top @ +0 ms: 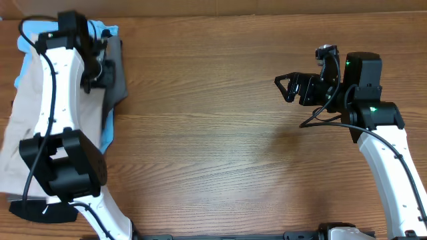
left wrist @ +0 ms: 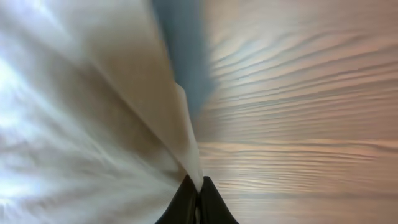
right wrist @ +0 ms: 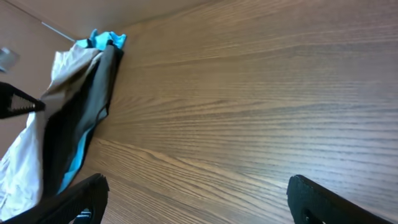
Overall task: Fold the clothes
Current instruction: 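Grasp the beige shorts' edge with the left gripper, then drag the beige shorts right onto the open table with the left gripper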
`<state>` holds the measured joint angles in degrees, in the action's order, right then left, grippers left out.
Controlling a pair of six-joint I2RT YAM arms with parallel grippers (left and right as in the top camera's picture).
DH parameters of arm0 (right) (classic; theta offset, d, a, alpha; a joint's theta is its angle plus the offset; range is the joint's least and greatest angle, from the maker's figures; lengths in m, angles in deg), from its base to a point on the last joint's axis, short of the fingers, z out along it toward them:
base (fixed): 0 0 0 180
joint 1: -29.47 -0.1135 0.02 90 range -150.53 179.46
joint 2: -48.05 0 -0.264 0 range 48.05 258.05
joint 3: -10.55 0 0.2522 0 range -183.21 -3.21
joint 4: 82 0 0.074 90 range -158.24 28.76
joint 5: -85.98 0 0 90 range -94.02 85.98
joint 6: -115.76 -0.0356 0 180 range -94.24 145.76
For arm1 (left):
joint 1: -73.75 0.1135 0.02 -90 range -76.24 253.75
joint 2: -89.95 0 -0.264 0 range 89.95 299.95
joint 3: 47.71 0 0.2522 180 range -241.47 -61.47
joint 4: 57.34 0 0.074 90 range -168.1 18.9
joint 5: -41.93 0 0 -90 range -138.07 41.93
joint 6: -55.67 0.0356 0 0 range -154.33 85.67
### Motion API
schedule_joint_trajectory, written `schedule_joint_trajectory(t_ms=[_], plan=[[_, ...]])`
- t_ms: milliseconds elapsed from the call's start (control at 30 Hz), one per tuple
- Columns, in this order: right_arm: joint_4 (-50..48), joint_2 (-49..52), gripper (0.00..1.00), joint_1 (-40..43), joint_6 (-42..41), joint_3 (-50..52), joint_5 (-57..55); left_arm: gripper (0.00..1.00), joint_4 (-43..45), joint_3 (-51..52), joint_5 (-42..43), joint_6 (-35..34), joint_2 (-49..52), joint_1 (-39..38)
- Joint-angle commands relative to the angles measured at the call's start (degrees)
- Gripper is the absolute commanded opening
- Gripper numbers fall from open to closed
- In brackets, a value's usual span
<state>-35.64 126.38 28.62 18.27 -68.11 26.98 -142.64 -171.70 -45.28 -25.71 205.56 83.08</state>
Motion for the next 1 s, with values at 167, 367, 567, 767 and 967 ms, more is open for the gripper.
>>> schedule_joint_trajectory(t_ms=[167, 367, 567, 767, 967], plan=[[-0.76, -2.62, 0.94, 4.00, -3.06, -1.62, 4.37, 0.04, -0.17, -3.06, 19.56, -3.54, -2.80, -12.24], [1.27, -5.29, 0.94, 10.97, -3.04, -1.62, 6.16, 0.04, 4.85, -3.02, 19.50, -5.25, -2.62, -22.18], [4.46, -6.21, 0.94, 16.44, -2.54, -1.62, 6.10, 0.04, 14.12, -2.84, 17.11, -8.26, -0.48, -31.65], [4.90, -6.21, 0.94, 19.65, -2.54, -1.62, 4.94, 0.08, 24.26, -2.84, 17.22, -9.99, 5.25, -38.07], [5.31, -6.21, 0.95, 19.85, -2.34, -1.62, 1.42, 1.00, 30.25, -2.91, 17.25, -10.16, 8.66, -40.26]])
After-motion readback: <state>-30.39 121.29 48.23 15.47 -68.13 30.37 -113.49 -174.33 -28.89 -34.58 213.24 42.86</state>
